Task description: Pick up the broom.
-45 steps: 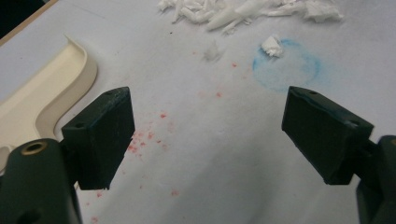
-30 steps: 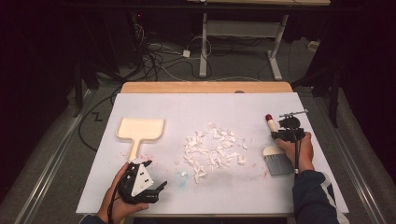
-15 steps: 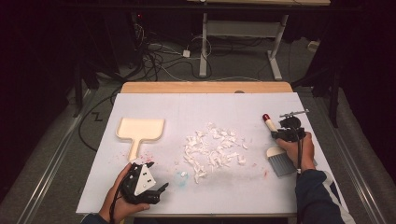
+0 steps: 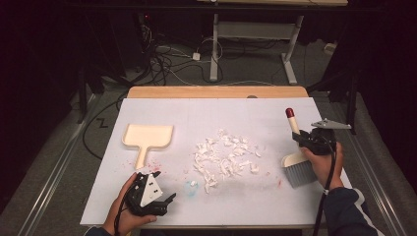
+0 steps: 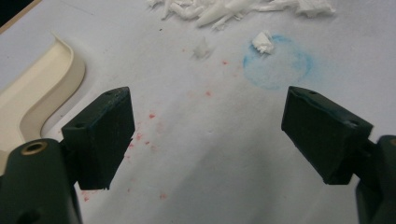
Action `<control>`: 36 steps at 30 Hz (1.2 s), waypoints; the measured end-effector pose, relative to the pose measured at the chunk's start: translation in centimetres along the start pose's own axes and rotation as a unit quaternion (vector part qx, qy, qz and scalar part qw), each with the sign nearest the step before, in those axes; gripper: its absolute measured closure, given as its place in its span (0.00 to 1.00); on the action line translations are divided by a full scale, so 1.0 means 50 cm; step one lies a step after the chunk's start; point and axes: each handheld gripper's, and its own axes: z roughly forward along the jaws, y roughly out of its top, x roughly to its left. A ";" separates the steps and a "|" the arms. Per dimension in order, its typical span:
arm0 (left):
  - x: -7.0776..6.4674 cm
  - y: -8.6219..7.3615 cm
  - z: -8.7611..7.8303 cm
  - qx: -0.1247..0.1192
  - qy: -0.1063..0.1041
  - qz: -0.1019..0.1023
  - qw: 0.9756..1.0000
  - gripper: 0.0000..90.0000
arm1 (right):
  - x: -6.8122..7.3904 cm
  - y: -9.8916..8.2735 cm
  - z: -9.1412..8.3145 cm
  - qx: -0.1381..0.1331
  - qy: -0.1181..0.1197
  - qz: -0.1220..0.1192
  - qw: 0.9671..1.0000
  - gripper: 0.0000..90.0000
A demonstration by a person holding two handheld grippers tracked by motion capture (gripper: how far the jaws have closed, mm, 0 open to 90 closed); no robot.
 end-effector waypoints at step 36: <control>-0.037 0.149 -0.002 -0.110 -0.071 -0.042 0.991 0.22 | 0.149 0.059 -0.184 -0.171 0.074 -0.057 0.981 0.80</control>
